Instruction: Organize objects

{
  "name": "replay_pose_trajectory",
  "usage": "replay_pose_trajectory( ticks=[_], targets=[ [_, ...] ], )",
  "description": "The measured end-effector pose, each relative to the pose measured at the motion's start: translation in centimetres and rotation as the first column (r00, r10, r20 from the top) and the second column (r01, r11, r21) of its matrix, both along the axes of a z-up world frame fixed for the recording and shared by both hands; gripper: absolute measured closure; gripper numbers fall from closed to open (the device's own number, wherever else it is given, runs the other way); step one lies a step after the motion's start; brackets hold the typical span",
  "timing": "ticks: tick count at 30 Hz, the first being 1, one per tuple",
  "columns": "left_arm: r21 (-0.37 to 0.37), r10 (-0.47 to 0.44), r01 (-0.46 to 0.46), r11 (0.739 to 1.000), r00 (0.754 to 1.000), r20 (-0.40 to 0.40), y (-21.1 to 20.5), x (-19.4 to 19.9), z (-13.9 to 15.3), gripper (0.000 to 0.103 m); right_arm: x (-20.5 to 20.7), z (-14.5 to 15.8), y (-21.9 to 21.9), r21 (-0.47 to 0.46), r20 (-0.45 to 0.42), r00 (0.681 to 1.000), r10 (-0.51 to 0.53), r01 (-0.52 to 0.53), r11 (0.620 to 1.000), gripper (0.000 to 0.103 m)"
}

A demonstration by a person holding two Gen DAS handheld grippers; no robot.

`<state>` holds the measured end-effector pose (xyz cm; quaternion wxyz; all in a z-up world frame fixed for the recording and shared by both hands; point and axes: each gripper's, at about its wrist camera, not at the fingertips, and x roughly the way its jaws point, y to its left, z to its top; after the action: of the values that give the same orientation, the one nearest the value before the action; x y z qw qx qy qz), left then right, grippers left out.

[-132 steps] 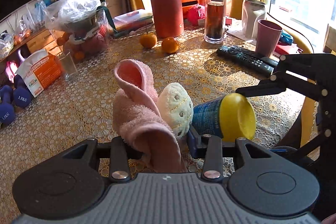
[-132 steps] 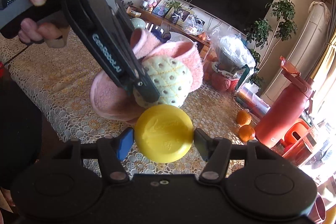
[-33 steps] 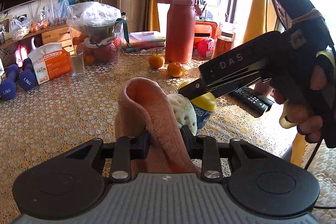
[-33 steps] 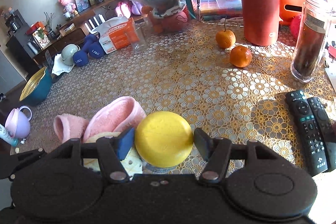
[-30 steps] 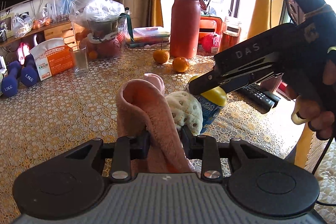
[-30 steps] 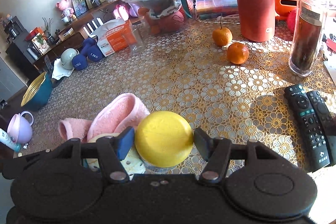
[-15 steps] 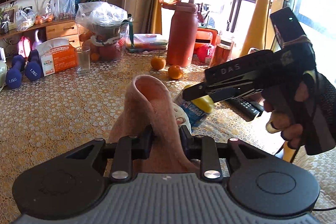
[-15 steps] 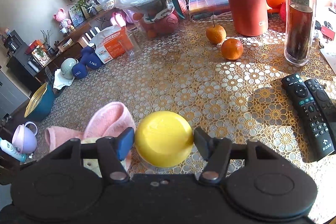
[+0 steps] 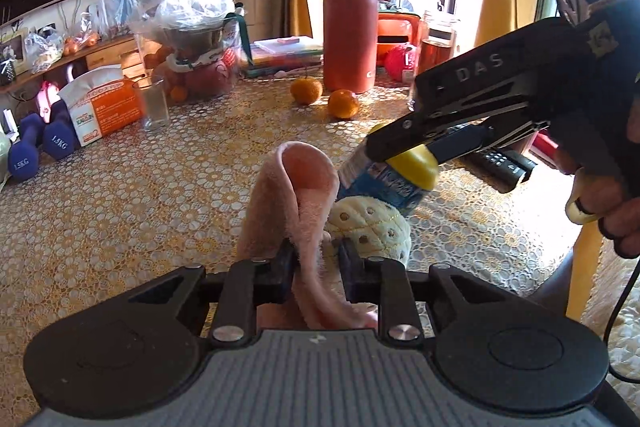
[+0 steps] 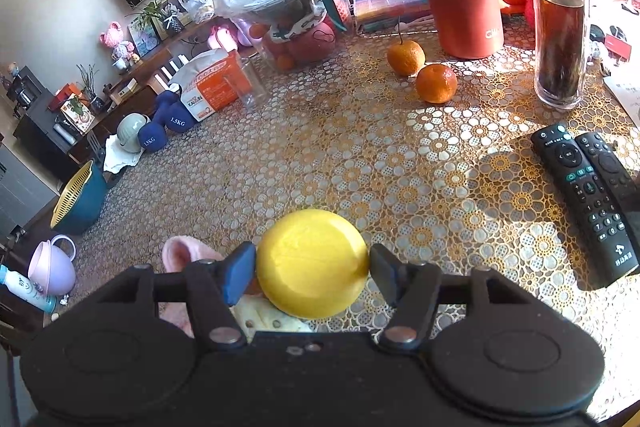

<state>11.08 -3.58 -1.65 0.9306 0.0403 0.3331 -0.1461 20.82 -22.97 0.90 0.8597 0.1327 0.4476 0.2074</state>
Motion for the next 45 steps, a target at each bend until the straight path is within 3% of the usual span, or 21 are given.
replay_pose_trajectory(
  ticks=[8, 17, 19, 22, 24, 32, 34, 39, 42, 45],
  targets=[
    [-0.03, 0.144, -0.146, 0.989, 0.987, -0.076, 5.9, 0.3, -1.5, 0.082, 0.0, -0.1, 0.0, -0.004, 0.006, 1.0, 0.016, -0.016, 1.0, 0.041],
    [-0.167, 0.098, -0.122, 0.978, 0.985, -0.144, 6.9, -0.1, -2.8, 0.079, -0.1, 0.1, 0.4, -0.022, 0.014, 1.0, 0.024, -0.023, 0.999, 0.041],
    [-0.209, 0.086, -0.119, 0.971, 0.983, -0.16, 7.3, -0.1, -2.8, 0.067, -0.2, 0.2, 0.5, -0.026, 0.015, 1.0, 0.024, -0.024, 0.999, 0.041],
    [-0.295, 0.067, -0.111, 0.949, 0.985, -0.157, 7.8, -0.5, -2.7, 0.015, -0.2, 0.2, 0.5, -0.028, 0.018, 0.999, 0.029, -0.028, 0.999, 0.041],
    [-0.334, 0.042, -0.085, 0.939, 0.99, -0.134, 7.6, -0.9, -2.5, 0.013, -0.2, 0.2, 0.5, -0.028, 0.018, 0.999, 0.03, -0.03, 0.999, 0.041],
    [-0.18, -0.073, 0.056, 0.982, 0.993, -0.089, 1.5, -0.5, -2.2, 0.011, -0.1, 0.1, 0.7, -0.026, 0.014, 0.999, 0.039, -0.039, 0.999, 0.041],
    [-0.118, -0.084, 0.076, 0.99, 0.995, -0.059, -0.2, -0.5, -2.0, 0.006, -0.1, 0.1, 0.9, -0.031, 0.018, 0.999, 0.044, -0.043, 0.999, 0.041],
    [0.103, -0.044, 0.053, 0.993, 0.996, -0.082, -4.3, 0.7, -3.3, 0.006, -0.1, 0.2, 1.1, -0.04, 0.021, 0.999, 0.048, -0.047, 0.998, 0.041],
    [0.132, -0.004, 0.017, 0.991, 0.995, -0.097, -4.7, 1.4, -3.9, 0.007, -0.2, 0.3, 1.3, -0.05, 0.027, 0.998, 0.054, -0.053, 0.997, 0.041],
    [0.09, 0.027, -0.017, 0.996, 0.994, -0.11, -4.0, 1.8, -3.7, 0.023, -0.2, 0.3, 1.4, -0.054, 0.031, 0.998, 0.059, -0.057, 0.997, 0.041]
  ],
)
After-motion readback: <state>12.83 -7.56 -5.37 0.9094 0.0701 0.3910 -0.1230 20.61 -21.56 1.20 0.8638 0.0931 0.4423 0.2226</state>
